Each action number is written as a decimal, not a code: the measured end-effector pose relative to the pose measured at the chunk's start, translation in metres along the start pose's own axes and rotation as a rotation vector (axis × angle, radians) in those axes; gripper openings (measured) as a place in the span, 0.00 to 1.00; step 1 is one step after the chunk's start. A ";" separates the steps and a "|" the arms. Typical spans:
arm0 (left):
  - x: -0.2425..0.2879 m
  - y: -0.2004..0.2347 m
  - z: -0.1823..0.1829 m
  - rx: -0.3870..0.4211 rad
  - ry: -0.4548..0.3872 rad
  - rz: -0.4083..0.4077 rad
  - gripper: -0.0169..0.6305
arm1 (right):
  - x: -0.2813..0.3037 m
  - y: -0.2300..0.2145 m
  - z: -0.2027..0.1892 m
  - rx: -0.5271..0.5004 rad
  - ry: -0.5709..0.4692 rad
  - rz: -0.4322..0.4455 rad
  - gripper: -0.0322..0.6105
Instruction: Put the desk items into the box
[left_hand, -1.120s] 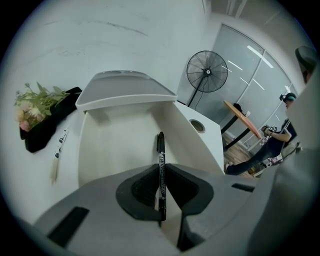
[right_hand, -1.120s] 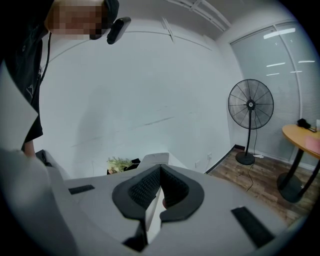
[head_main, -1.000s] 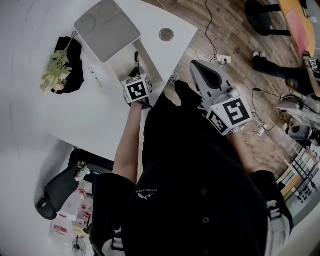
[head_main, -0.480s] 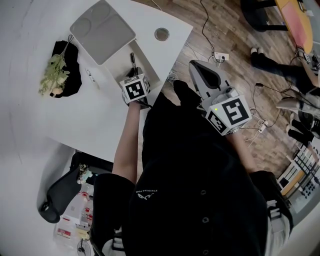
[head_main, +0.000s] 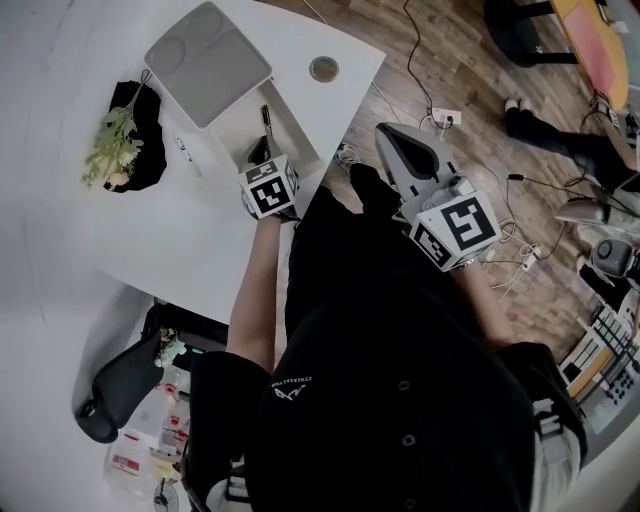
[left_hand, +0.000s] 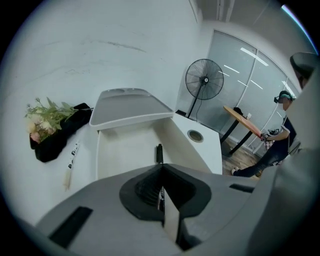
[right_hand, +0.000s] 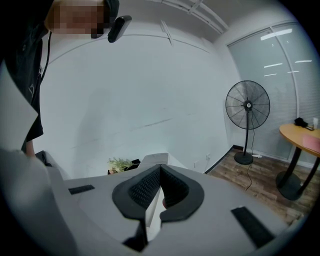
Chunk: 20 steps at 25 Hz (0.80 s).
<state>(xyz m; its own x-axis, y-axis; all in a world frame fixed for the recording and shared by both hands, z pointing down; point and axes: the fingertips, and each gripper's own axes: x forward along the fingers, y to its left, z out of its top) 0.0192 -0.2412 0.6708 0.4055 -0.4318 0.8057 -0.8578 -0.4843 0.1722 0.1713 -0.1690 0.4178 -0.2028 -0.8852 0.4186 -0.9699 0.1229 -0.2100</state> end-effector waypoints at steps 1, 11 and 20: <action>-0.006 0.000 0.004 -0.001 -0.025 0.004 0.04 | -0.001 0.001 0.000 0.000 -0.002 0.004 0.05; -0.068 -0.021 0.037 -0.038 -0.269 -0.016 0.04 | -0.017 0.012 -0.002 -0.020 -0.017 0.079 0.05; -0.137 -0.054 0.071 -0.029 -0.463 -0.007 0.04 | -0.029 0.019 0.005 -0.047 -0.038 0.172 0.05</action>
<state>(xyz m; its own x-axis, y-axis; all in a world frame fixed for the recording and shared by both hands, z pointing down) 0.0322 -0.2099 0.5115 0.5042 -0.7258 0.4680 -0.8602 -0.4699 0.1979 0.1596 -0.1436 0.3978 -0.3618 -0.8654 0.3466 -0.9268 0.2937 -0.2341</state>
